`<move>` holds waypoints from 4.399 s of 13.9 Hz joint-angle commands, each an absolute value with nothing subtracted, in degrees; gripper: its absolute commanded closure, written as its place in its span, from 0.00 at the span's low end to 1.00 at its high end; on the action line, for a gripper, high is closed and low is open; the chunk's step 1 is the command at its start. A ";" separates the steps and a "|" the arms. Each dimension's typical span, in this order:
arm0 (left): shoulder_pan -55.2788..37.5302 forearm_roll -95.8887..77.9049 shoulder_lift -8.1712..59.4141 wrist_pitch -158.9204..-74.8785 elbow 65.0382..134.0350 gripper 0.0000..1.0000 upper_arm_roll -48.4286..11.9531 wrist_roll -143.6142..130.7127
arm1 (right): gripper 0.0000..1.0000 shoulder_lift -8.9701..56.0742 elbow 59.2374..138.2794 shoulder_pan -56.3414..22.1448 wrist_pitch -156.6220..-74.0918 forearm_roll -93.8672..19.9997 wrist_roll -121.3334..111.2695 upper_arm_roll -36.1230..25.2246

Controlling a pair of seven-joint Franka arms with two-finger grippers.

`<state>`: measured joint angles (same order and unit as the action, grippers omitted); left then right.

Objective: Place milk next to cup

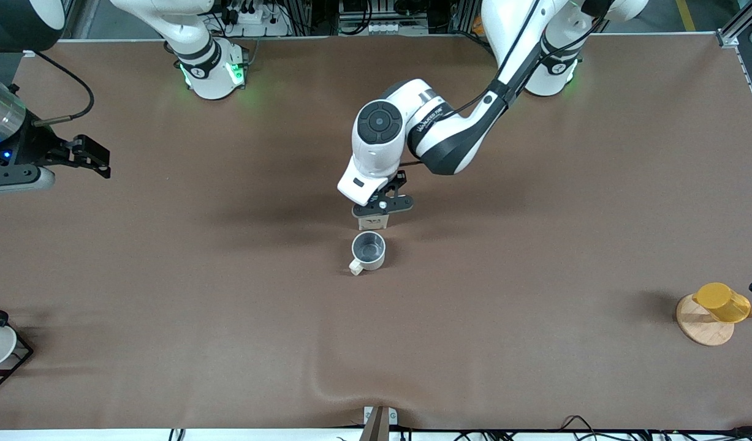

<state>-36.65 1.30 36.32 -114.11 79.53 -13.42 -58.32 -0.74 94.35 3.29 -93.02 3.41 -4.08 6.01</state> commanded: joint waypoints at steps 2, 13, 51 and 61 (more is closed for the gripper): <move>-37.62 4.21 37.18 -114.17 77.78 0.87 -12.57 -58.97 | 0.00 -2.81 95.80 5.70 -92.38 0.88 -3.25 5.62; -37.70 4.57 38.32 -117.59 77.70 0.86 -12.57 -58.89 | 0.00 -2.11 92.29 6.32 -87.63 -1.39 0.70 2.99; -2.30 4.13 2.03 -87.90 79.01 0.00 -12.13 -30.80 | 0.00 -2.29 92.29 5.80 -86.92 -1.41 -0.26 2.46; 5.19 1.23 -2.10 -85.96 85.51 0.00 -11.35 -20.67 | 0.00 -2.37 92.29 5.98 -86.75 -1.41 -0.26 2.46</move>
<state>4.22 2.84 1.67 -85.99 81.55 -11.57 -23.53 -1.41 91.98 5.30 -87.27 -1.18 -0.13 2.07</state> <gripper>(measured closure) 0.000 0.000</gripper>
